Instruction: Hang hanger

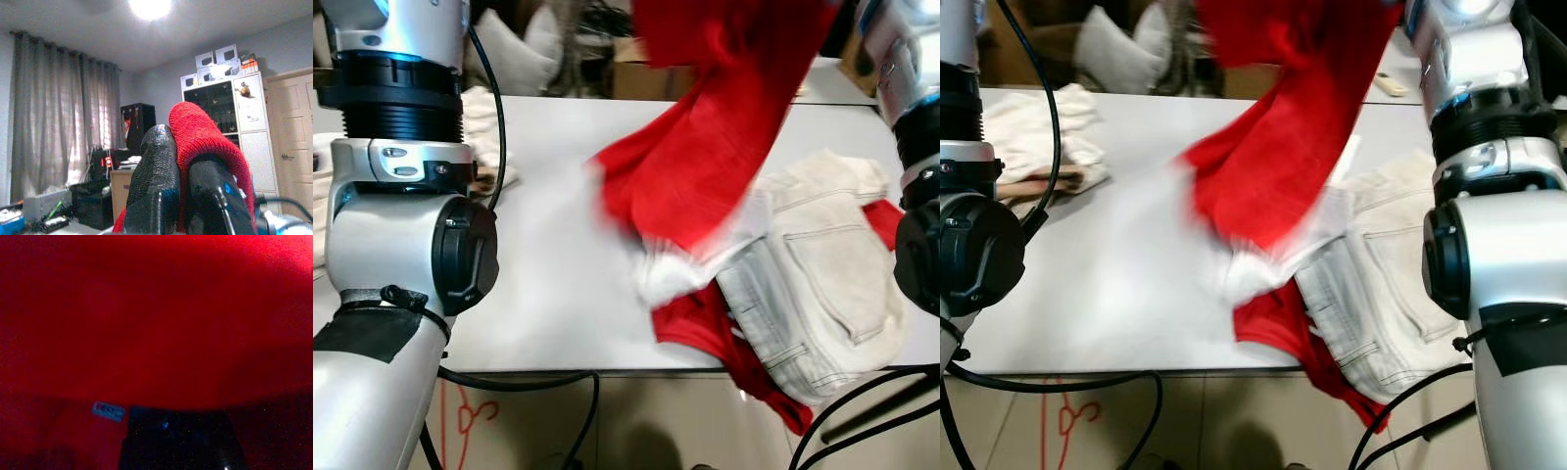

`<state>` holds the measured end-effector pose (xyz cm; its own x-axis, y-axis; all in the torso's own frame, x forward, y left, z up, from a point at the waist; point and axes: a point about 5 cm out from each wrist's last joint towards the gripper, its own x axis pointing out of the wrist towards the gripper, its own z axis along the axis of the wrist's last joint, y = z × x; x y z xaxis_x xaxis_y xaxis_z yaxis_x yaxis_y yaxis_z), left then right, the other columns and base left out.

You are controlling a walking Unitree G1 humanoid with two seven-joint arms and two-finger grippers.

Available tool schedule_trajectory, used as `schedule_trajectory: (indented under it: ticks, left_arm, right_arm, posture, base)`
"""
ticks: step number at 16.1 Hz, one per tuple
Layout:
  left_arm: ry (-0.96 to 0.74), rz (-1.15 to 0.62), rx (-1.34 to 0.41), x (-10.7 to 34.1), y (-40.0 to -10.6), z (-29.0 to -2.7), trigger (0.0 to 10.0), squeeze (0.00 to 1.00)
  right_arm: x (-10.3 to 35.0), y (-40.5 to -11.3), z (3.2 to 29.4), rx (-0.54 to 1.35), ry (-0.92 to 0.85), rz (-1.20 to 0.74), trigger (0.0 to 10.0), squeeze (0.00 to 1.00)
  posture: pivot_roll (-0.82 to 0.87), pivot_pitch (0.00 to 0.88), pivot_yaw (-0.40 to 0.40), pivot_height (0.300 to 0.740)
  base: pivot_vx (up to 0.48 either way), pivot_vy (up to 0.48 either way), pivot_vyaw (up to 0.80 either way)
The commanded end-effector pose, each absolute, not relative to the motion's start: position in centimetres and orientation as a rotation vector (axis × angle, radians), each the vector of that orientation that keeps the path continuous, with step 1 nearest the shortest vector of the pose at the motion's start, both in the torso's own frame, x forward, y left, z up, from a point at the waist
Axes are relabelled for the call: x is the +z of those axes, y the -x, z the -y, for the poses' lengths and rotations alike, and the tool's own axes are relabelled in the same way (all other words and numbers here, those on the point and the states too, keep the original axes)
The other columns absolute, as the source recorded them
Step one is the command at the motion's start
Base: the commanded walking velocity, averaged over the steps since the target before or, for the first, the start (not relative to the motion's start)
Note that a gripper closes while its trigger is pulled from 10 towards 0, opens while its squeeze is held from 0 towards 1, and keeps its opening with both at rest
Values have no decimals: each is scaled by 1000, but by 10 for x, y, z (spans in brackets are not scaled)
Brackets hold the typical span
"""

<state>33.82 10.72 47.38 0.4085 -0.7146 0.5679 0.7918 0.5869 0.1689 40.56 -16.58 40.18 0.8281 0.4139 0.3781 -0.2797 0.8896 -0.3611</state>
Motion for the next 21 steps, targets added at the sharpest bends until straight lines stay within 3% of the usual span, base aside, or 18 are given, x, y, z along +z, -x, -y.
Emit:
schedule_trajectory:
  ticks: [1,3,6,8,9,12,14,15,16,19,21]
  left_arm:
    - [111,634,-929,471,-337,-106,10000,0]
    - [114,573,-907,454,-345,-100,10000,0]
    - [-54,286,-807,346,-378,-70,10000,0]
    - [-128,130,-739,290,-388,-70,10000,0]
    - [-128,130,-739,290,-388,-70,10000,0]
    - [-297,1,-624,236,-396,-92,10000,0]
    - [-371,-105,-754,209,-386,-94,10000,0]
    - [-371,-162,-863,201,-376,-93,10000,647]
    - [-371,-203,-931,197,-369,-93,10000,1000]
    - [-559,-366,-1239,191,-319,-114,10000,1000]
    - [-733,-445,-1307,195,-298,-138,10000,1000]
  right_arm:
    - [348,-415,160,494,394,287,10000,0]
    - [314,-417,161,542,472,198,10000,0]
    - [223,-398,191,697,527,-16,10000,0]
    - [208,-381,213,802,559,-47,10000,0]
    - [208,-381,213,802,559,-47,10000,0]
    - [238,-348,253,937,590,9,10000,0]
    - [263,-325,267,992,622,28,10000,0]
    - [273,-319,271,985,611,50,10000,0]
    - [280,-316,273,963,592,76,10000,0]
    - [288,-305,267,782,478,155,10000,0]
    - [285,-299,252,744,375,216,10000,0]
  posture:
    - [-42,0,-20,740]
    - [-49,0,-10,740]
    - [-76,0,19,740]
    - [-91,0,34,740]
    - [-91,0,34,740]
    - [-104,0,54,740]
    - [-113,0,64,740]
    - [-115,0,68,740]
    - [-115,0,68,740]
    - [-110,0,60,740]
    - [-107,0,56,740]
  base:
    - [0,0,0]
    - [0,0,0]
    - [0,0,0]
    - [0,0,0]
    - [0,0,0]
    - [0,0,0]
    - [0,0,0]
    - [0,0,0]
    - [0,0,0]
    - [0,0,0]
    - [0,0,0]
